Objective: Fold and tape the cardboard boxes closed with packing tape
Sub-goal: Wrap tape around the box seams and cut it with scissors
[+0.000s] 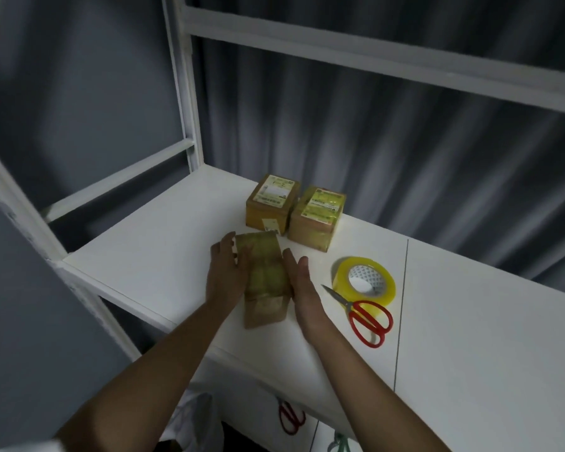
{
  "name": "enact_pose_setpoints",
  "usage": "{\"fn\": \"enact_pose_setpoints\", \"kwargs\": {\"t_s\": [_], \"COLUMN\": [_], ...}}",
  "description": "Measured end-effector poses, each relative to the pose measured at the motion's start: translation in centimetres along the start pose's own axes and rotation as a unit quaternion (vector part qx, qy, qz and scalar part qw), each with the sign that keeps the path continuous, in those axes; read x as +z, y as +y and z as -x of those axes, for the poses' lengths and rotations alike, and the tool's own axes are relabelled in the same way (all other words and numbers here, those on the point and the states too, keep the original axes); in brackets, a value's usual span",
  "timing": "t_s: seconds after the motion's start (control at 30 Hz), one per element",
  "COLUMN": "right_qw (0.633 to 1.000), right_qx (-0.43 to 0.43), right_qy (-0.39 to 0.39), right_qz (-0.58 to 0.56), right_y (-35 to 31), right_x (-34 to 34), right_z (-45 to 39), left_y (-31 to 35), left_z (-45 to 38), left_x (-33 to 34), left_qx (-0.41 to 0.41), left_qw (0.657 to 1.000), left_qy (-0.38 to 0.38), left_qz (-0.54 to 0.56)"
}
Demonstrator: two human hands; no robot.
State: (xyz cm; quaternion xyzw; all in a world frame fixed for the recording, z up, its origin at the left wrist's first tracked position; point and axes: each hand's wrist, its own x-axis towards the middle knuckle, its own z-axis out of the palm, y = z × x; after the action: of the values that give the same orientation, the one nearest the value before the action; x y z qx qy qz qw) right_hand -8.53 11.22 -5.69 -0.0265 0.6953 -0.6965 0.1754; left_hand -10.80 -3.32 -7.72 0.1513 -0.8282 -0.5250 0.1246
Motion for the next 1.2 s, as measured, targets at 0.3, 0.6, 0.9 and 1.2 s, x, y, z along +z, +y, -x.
{"fn": "enact_pose_setpoints", "kwargs": {"t_s": [0.3, 0.6, 0.9, 1.2], "right_qw": [0.937, 0.814, 0.715, 0.699], "right_qx": [-0.116, -0.190, -0.284, -0.290], "right_qy": [-0.010, -0.038, 0.005, -0.024], "right_qz": [0.328, 0.548, 0.639, 0.653], "right_y": [-1.7, 0.9, -0.6, 1.8], "right_x": [-0.1, -2.1, -3.8, -2.8], "right_z": [-6.2, -9.7, -6.4, -7.5], "left_y": [-0.3, -1.9, 0.7, 1.3], "left_z": [0.7, -0.4, 0.1, 1.4], "left_x": [0.4, -1.2, 0.1, 1.1], "left_qx": [-0.009, -0.015, 0.017, 0.018], "left_qw": [0.986, 0.990, 0.961, 0.903], "left_qy": [-0.103, -0.130, -0.063, -0.075], "left_qz": [0.129, -0.058, -0.270, -0.422]}}
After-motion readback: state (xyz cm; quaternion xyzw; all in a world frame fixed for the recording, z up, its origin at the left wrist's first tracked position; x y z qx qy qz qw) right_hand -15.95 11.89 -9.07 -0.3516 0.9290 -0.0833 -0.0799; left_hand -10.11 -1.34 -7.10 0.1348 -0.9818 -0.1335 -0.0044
